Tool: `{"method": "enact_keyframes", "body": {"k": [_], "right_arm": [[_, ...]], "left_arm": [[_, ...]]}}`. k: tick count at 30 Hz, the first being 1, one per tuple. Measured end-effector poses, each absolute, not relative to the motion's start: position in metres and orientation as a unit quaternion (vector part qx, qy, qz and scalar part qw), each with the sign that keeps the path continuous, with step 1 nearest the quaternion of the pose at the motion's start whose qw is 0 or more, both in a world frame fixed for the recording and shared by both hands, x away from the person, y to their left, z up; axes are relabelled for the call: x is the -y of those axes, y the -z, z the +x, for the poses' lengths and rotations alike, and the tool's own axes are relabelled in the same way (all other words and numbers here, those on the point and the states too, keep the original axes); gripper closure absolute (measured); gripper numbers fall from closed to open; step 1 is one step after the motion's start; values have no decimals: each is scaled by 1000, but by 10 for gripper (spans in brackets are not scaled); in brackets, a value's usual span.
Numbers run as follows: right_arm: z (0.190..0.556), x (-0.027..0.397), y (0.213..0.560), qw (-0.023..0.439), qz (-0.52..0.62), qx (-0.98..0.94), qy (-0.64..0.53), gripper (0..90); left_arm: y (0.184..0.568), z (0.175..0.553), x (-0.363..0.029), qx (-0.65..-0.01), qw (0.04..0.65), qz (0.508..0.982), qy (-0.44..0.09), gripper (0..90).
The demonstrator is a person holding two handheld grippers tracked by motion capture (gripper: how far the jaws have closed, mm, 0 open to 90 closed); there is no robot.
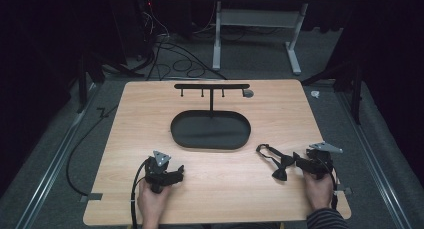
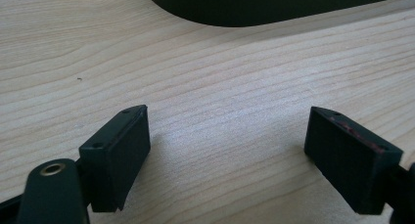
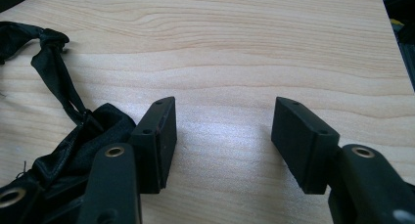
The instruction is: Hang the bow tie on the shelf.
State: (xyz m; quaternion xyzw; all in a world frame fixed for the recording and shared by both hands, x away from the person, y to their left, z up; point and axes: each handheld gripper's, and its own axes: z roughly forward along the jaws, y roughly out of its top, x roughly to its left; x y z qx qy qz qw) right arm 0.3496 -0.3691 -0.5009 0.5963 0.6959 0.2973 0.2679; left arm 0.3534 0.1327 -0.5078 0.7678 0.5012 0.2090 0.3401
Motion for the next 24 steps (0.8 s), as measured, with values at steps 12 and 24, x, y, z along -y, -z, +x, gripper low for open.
{"method": "enact_keyframes", "body": {"k": [12,24], "right_arm": [[349,368,501,263,594,-700,-298,404],[349,368,501,264,594,-699,-298,405]], "left_arm": [[508,353,-133,-501,340,768,-208,174],[508,353,-133,-501,340,768,-209,174]]}}
